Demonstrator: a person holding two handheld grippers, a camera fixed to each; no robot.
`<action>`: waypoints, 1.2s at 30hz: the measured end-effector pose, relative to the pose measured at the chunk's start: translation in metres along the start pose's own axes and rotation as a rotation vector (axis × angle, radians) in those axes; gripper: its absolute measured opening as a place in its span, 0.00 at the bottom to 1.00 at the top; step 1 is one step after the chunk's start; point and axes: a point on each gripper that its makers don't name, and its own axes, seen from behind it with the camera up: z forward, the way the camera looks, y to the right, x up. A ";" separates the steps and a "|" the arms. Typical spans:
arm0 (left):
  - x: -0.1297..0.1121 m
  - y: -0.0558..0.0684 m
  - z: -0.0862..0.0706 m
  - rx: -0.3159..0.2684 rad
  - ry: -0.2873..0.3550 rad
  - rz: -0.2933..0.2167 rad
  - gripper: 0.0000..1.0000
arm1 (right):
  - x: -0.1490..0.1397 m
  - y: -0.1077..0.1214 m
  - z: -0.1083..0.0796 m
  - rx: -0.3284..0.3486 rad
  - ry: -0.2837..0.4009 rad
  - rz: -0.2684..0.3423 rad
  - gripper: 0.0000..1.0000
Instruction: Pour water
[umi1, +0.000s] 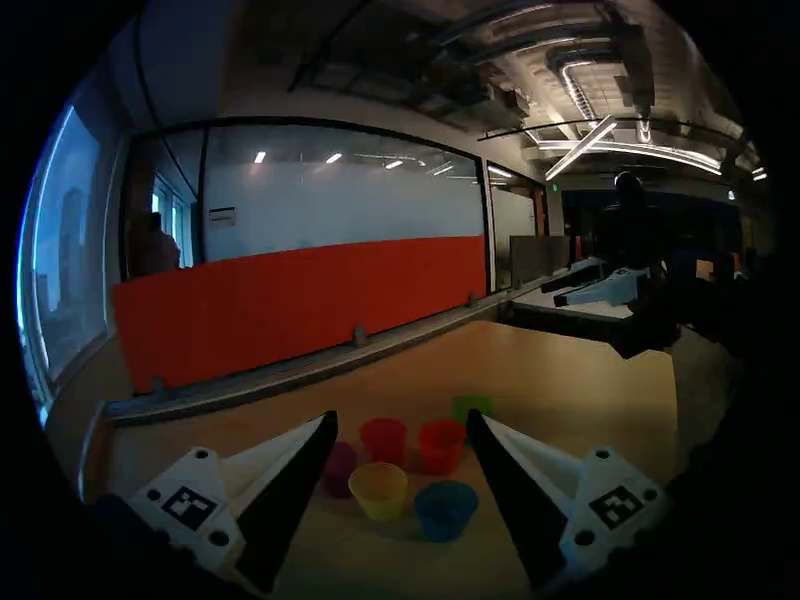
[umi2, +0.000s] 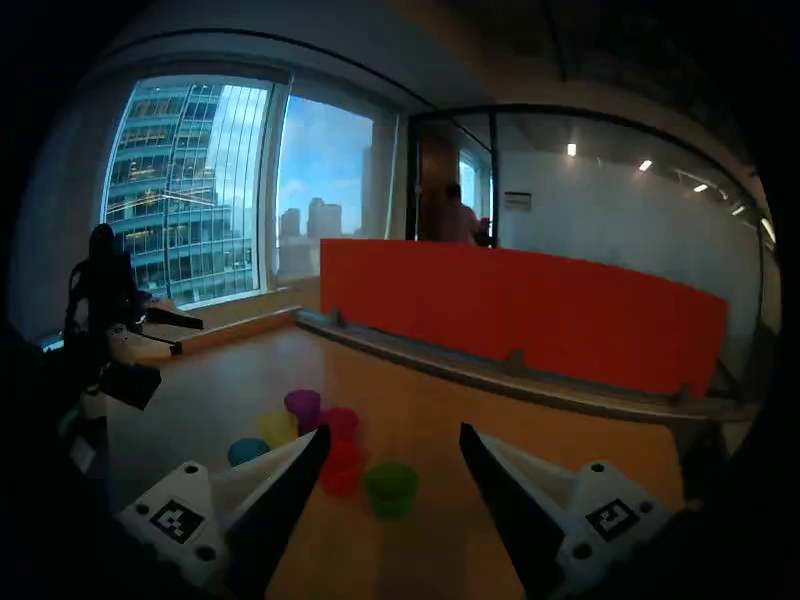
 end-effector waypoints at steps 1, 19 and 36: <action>-0.005 0.001 0.001 -0.002 -0.010 0.003 0.96 | -0.002 0.000 0.001 -0.002 -0.005 -0.002 1.00; -0.064 0.020 0.015 -0.052 -0.113 0.011 0.96 | -0.040 0.001 0.013 -0.001 -0.078 -0.030 1.00; -0.119 0.040 0.026 -0.109 -0.224 0.035 0.96 | -0.068 -0.001 0.035 0.013 -0.131 -0.055 1.00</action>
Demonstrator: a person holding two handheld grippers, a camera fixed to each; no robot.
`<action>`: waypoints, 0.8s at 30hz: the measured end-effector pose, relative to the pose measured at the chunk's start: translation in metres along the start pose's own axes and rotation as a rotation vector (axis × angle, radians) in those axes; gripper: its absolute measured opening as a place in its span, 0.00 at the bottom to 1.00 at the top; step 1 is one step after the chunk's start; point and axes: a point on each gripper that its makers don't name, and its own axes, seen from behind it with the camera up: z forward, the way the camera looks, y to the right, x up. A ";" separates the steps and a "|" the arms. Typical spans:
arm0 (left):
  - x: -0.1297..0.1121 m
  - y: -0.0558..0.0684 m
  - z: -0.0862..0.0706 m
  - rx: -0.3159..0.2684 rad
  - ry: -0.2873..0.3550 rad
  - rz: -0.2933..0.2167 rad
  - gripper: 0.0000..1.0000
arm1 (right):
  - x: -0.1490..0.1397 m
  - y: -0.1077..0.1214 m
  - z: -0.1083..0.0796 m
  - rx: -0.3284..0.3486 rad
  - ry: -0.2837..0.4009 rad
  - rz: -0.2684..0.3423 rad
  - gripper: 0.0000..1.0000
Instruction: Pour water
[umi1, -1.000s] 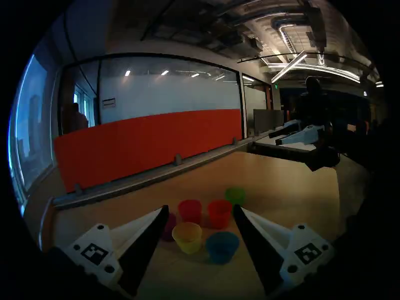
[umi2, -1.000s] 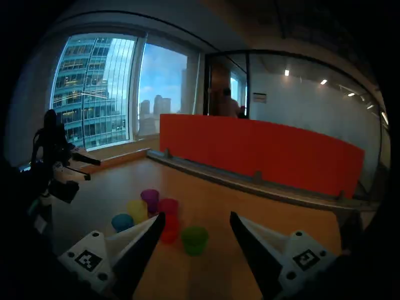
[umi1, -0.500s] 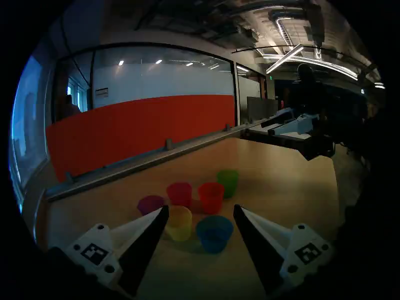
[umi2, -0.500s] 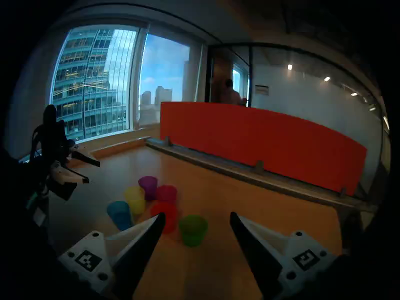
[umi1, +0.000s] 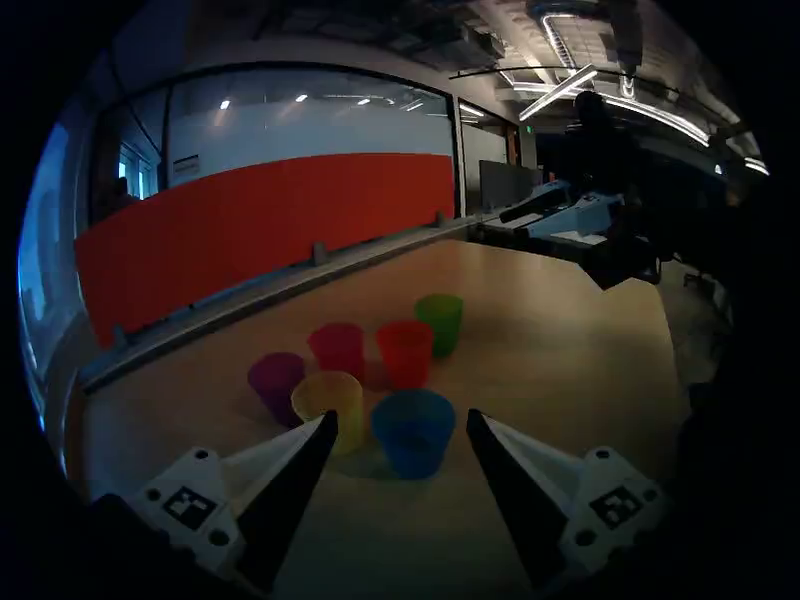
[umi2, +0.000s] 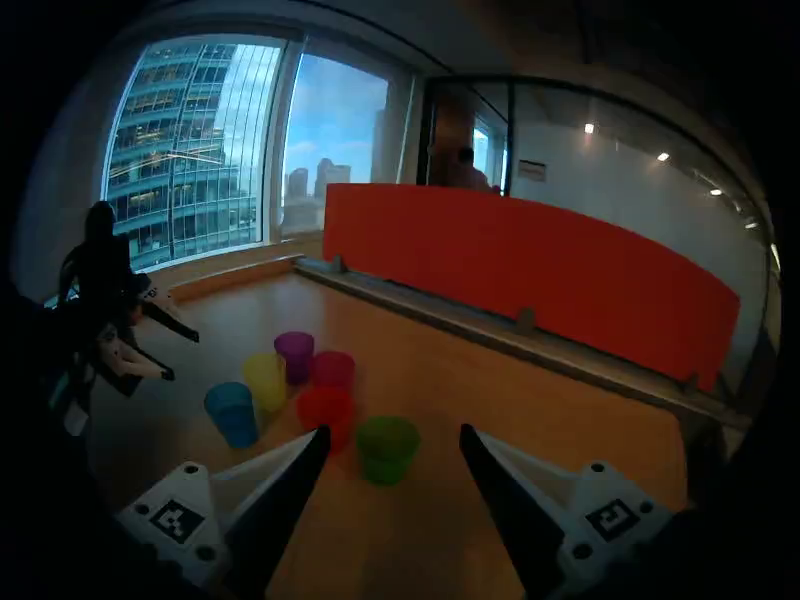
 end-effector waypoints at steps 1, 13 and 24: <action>-0.003 0.001 0.002 -0.002 -0.009 -0.001 0.96 | -0.001 0.000 0.001 0.001 -0.002 0.000 1.00; -0.038 0.004 0.024 -0.027 -0.112 -0.005 0.96 | -0.010 0.003 0.014 0.002 -0.026 -0.002 1.00; -0.055 0.008 0.046 -0.055 -0.166 -0.013 0.96 | -0.017 0.004 0.028 0.013 -0.040 0.005 1.00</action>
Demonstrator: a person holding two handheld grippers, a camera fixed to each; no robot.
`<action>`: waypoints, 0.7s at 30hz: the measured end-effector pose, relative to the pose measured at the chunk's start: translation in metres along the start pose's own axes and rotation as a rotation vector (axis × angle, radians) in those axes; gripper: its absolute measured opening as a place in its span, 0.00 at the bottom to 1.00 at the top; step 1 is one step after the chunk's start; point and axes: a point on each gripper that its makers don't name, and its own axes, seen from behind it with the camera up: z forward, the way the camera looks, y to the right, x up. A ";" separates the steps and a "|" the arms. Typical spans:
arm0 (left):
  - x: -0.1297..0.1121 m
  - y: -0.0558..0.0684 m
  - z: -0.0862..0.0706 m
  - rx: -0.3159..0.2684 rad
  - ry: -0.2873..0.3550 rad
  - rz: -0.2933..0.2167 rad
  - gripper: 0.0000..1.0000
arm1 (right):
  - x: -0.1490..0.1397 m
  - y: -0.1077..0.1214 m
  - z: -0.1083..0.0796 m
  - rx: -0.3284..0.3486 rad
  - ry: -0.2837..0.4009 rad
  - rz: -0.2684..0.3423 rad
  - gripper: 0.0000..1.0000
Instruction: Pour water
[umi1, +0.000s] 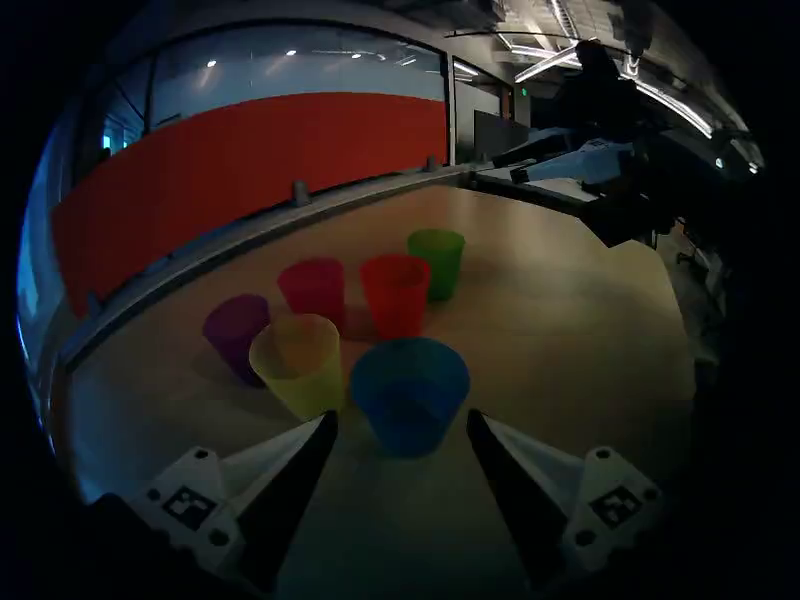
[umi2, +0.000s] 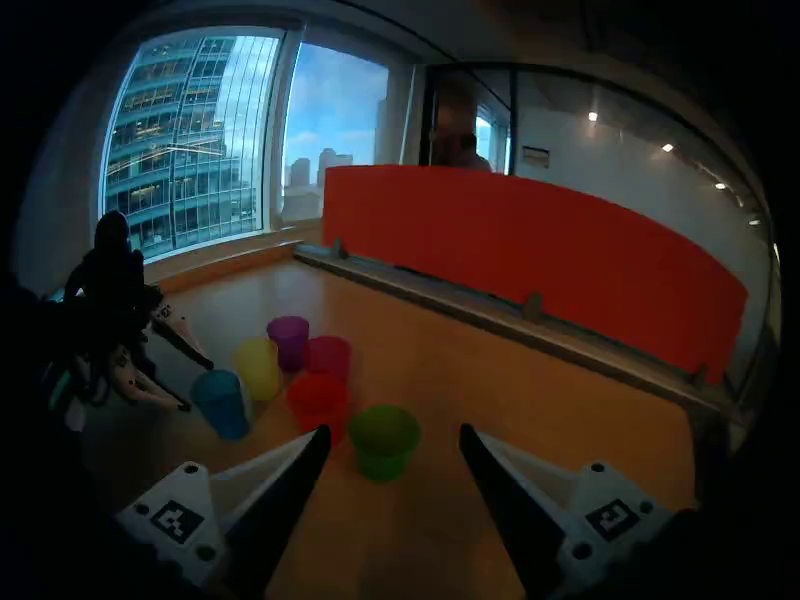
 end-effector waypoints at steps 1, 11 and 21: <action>0.000 0.000 0.002 -0.002 -0.003 -0.001 0.96 | -0.001 0.000 0.001 0.001 -0.002 0.000 1.00; 0.001 0.001 0.019 -0.024 -0.017 -0.004 0.96 | -0.010 0.004 0.012 0.006 -0.020 0.006 1.00; 0.003 0.002 0.032 -0.030 -0.022 0.008 0.96 | -0.013 0.005 0.018 0.013 -0.027 0.012 1.00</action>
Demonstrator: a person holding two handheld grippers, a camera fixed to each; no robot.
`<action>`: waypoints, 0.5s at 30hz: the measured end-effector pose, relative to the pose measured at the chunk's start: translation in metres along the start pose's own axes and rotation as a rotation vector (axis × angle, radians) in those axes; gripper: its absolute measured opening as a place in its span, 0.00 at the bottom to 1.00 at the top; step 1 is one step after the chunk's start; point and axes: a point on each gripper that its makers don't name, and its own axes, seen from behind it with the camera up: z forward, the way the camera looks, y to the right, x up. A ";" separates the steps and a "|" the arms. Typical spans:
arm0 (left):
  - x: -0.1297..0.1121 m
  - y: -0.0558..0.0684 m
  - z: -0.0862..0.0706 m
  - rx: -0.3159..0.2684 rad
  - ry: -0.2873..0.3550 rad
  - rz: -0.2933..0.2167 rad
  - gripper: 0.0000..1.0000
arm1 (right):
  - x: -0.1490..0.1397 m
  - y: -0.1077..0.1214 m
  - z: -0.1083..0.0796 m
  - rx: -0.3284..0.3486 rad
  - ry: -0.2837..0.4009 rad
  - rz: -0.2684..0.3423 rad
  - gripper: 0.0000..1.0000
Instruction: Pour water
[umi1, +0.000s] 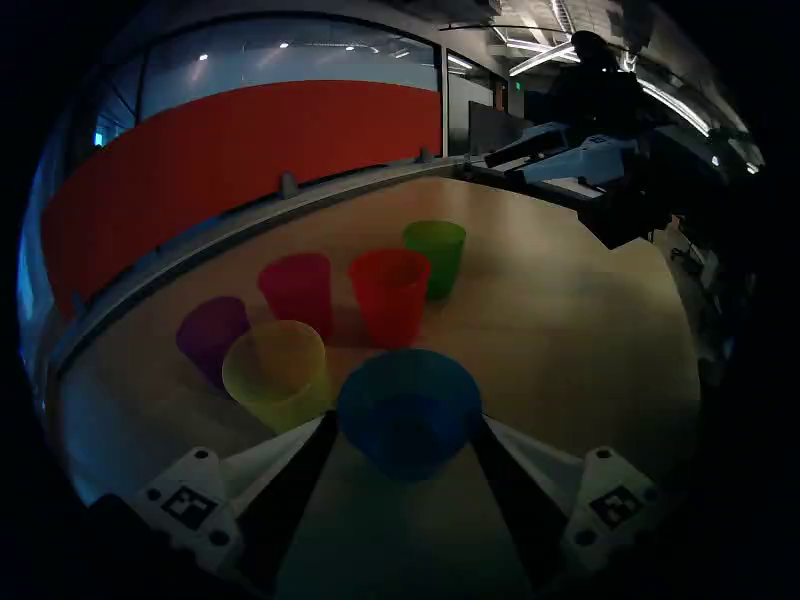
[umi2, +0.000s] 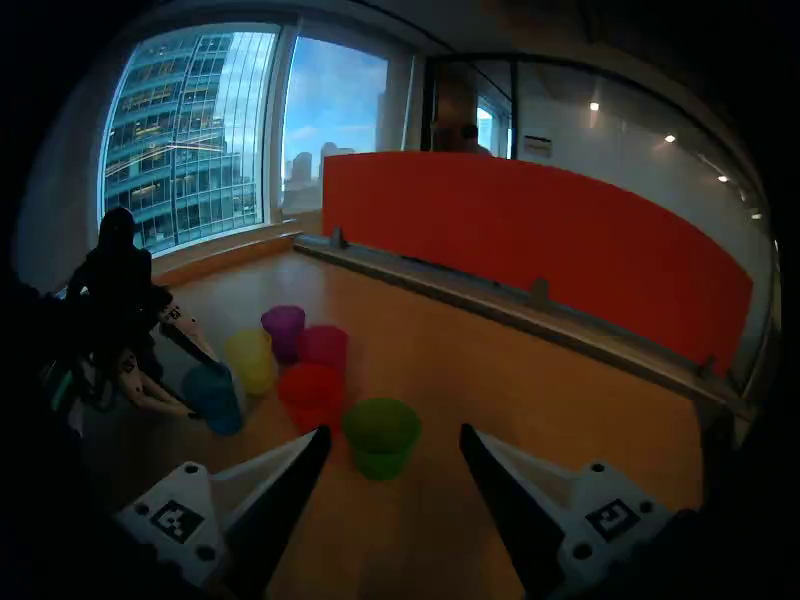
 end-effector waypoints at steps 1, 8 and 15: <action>0.000 0.000 0.001 0.001 0.000 0.003 0.96 | 0.000 0.000 0.000 0.001 -0.001 0.000 1.00; 0.001 0.000 0.008 0.004 -0.004 0.016 0.96 | -0.004 0.001 0.003 0.003 -0.008 0.004 1.00; 0.003 0.001 0.012 0.000 -0.002 0.015 0.96 | -0.006 0.002 0.007 0.004 -0.012 0.009 1.00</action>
